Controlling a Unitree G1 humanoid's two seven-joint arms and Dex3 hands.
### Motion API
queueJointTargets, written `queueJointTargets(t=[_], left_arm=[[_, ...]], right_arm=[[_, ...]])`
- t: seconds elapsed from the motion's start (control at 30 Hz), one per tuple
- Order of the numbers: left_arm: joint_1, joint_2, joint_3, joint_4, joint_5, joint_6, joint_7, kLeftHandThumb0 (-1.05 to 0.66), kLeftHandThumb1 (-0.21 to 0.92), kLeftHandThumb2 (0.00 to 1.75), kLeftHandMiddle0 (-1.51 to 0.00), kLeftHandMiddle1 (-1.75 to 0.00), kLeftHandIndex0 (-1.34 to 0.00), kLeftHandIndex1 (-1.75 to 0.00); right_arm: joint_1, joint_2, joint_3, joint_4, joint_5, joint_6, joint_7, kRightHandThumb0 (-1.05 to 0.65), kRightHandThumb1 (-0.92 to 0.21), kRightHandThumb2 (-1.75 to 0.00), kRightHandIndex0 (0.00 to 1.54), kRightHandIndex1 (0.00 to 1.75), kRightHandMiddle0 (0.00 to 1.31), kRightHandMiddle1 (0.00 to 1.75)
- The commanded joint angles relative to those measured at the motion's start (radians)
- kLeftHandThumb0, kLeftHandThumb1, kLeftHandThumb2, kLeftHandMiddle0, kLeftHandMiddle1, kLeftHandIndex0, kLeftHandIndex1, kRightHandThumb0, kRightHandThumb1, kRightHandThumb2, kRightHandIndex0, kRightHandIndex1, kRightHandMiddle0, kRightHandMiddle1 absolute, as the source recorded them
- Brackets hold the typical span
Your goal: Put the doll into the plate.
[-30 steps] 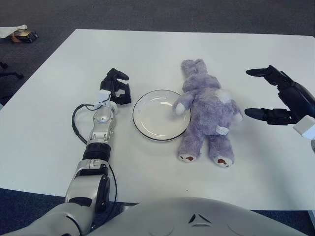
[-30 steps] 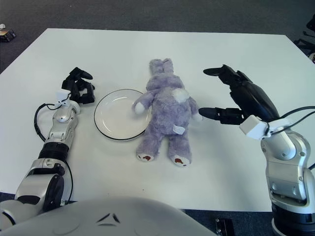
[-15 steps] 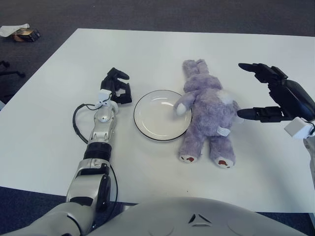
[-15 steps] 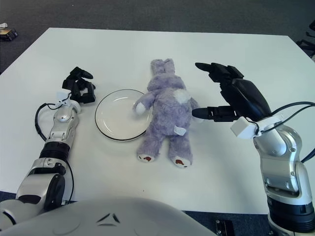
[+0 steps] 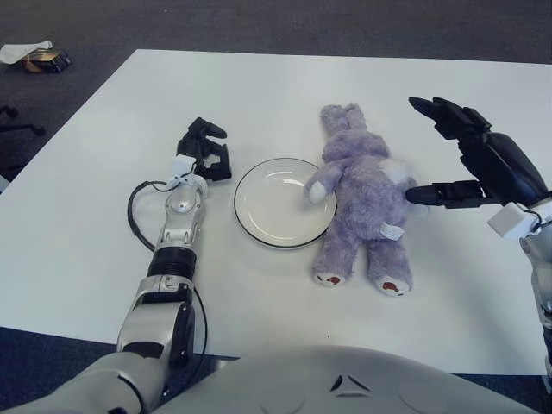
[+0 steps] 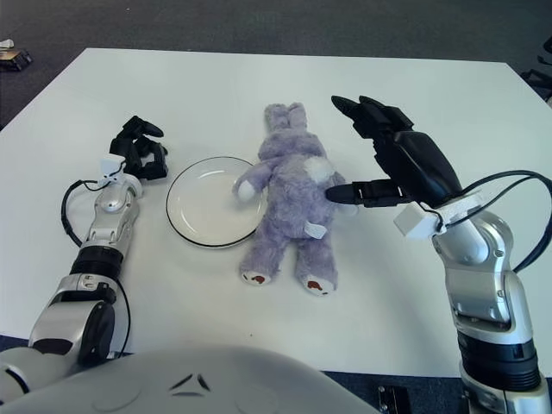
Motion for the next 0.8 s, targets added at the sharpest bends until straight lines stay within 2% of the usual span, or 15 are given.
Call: queueJointTargets(t=[0.0,0.3,0.63,0.77], left_arm=[[0.058,-0.017,-0.004,0.055,0.001,0.015,0.005,-0.01,0.27,1.38,-0.53,-1.75,-0.52,-1.75],[0.054,-0.019,-0.003,0.059,-0.003,0.026,0.004,-0.01,0.27,1.38,-0.53,-1.75,-0.52,-1.75],[0.049,-0.023,-0.001,0.058,-0.008,0.037,0.0,-0.01,0.27,1.38,-0.54,-1.75,-0.53,-1.75],[0.048,-0.025,0.0,0.054,-0.009,0.043,0.0,-0.01,0.17,1.48,-0.72,-1.75,-0.53,-1.68]], right_arm=[[-0.013,-0.019,-0.001,-0.007,0.032,0.003,0.033,-1.03,-0.92,-0.21,0.0,0.0,0.0,0.03],[-0.024,-0.059,-0.004,-0.037,0.111,0.035,0.127,-1.05,-0.92,-0.24,0.0,0.0,0.0,0.0],[-0.03,-0.161,-0.041,-0.132,0.258,0.234,0.299,-1.04,-0.91,-0.21,0.0,0.0,0.0,0.0],[-0.037,-0.19,-0.041,-0.16,0.281,0.307,0.333,-1.05,-0.91,-0.2,0.0,0.0,0.0,0.0]])
